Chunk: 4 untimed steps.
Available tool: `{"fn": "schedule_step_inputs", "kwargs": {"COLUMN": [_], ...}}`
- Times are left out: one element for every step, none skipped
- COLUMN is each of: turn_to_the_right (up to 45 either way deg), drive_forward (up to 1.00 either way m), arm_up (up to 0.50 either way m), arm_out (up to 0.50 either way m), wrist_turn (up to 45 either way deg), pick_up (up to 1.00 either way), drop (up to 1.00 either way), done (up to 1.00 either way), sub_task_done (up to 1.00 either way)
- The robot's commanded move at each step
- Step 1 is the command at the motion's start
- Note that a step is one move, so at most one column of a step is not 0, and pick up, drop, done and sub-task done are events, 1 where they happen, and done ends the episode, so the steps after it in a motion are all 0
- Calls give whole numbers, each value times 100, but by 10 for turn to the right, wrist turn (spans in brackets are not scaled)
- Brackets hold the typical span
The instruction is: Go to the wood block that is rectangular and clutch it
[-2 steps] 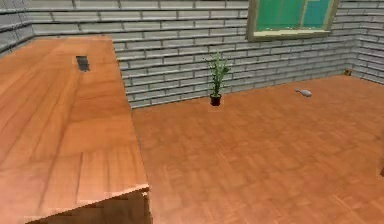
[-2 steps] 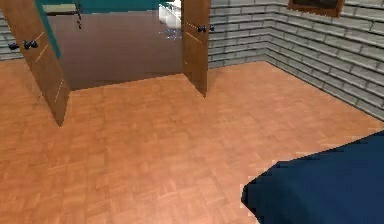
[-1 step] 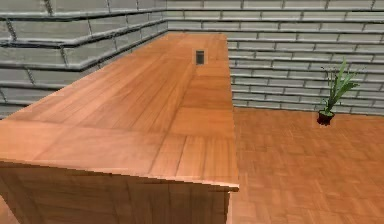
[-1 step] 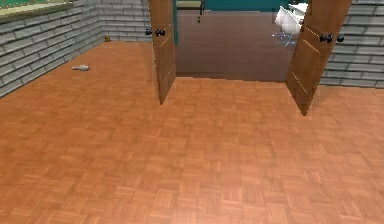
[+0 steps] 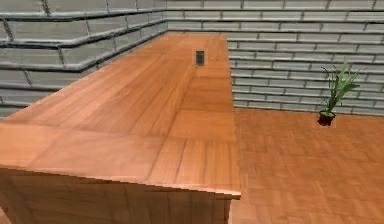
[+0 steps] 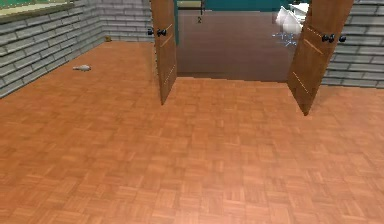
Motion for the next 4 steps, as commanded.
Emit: {"fn": "schedule_step_inputs", "kwargs": {"turn_to_the_right": [-450, -450, -450, -360], "drive_forward": [0, 0, 0, 0], "arm_up": [0, 0, 0, 0], "arm_out": [0, 0, 0, 0], "wrist_turn": [0, 0, 0, 0], "pick_up": [0, 0, 0, 0], "drop": [0, 0, 0, 0], "done": [0, 0, 0, 0], "sub_task_done": [0, 0, 0, 0]}}
